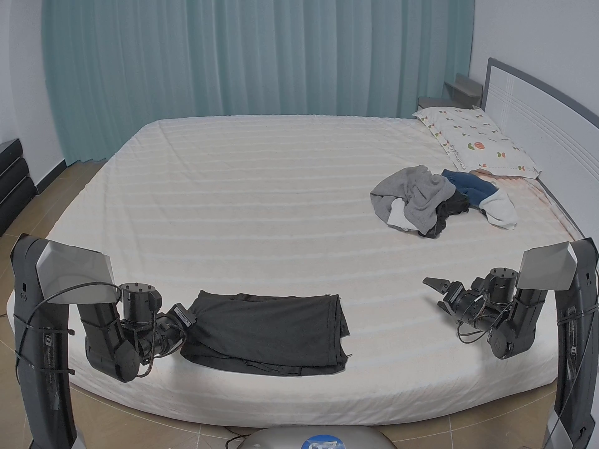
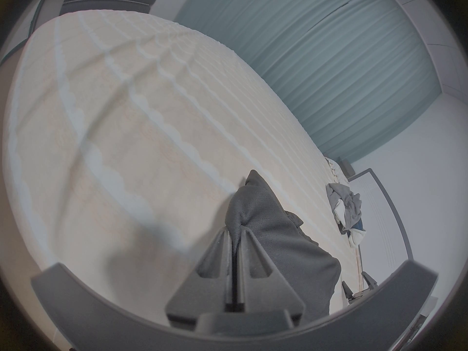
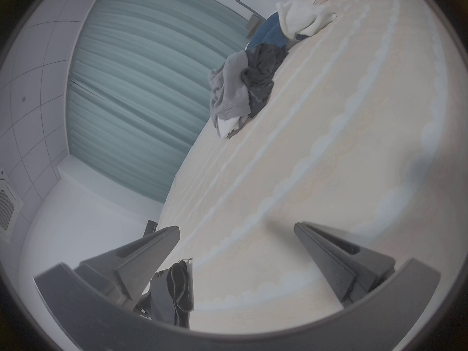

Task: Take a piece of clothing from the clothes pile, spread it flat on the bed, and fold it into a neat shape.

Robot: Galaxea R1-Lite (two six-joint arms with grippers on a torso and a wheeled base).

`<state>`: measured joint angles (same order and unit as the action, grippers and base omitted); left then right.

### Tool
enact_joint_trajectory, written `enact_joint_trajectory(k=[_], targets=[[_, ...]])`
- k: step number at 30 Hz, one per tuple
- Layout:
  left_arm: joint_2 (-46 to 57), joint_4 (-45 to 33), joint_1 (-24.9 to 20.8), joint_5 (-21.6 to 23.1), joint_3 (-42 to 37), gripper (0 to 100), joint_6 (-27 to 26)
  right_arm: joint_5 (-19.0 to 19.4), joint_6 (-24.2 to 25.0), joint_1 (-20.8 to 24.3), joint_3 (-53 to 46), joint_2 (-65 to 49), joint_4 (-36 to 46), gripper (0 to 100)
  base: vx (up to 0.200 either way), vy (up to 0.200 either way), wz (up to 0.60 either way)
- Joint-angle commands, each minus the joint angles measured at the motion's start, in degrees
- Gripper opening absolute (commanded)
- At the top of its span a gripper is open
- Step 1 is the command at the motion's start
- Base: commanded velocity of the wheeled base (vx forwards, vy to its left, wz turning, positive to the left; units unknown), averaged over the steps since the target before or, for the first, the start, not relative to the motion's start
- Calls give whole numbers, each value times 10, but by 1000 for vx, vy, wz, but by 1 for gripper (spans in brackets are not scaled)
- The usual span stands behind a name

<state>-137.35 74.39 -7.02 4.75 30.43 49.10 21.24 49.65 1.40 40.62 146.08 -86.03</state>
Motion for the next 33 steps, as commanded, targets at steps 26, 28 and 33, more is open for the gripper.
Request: enact_joint_trajectory(k=[26,28,33], targets=[[-3,0,12,0,6,0,0,0,0,0,0,1,0,100,0,200,0],[-3,0,12,0,6,0,0,0,0,0,0,1,0,100,0,200,0],[-4,1,11,0,5,0,-1,0,0,0,0,1,0,100,0,200,0]])
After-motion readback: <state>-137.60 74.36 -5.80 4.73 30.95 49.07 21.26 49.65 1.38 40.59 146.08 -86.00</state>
